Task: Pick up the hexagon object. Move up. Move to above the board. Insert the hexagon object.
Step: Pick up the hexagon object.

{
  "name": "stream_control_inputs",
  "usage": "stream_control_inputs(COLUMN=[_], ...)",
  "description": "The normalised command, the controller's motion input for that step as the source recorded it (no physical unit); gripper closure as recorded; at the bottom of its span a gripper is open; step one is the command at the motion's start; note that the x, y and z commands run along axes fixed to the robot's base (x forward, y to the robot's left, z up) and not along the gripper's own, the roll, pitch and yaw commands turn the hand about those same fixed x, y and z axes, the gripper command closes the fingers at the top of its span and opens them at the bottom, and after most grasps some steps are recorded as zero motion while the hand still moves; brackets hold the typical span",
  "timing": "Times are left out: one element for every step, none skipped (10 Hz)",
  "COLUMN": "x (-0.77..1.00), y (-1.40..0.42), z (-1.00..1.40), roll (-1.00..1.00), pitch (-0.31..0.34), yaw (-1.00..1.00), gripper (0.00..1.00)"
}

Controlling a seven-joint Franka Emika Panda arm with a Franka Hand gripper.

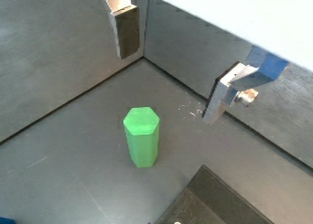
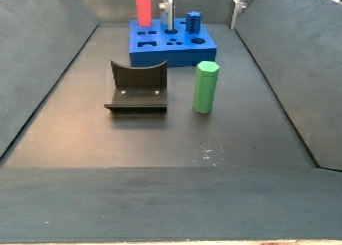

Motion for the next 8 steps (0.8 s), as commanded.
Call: stream_control_inputs(x=[0.0, 0.01, -0.45, -0.47, -0.33, -0.23, 0.0, 0.1], y=[0.01, 0.05, 0.0, -0.04, -0.05, -0.17, -0.15, 0.0], z=[0.0, -0.23, -0.65, -0.63, -0.54, -0.51, -0.52, -0.59], roll=[-0.02, 0.0, 0.0, 0.0, 0.0, 0.0, -0.02, -0.02], pitch=[0.0, 0.0, -0.253, -0.327, -0.354, -0.379, -0.38, -0.319], yaw=[0.0, 0.0, 0.0, 0.0, 0.06, 0.0, 0.0, 0.07], gripper=[0.0, 0.0, 0.0, 0.0, 0.0, 0.0, 0.0, 0.0])
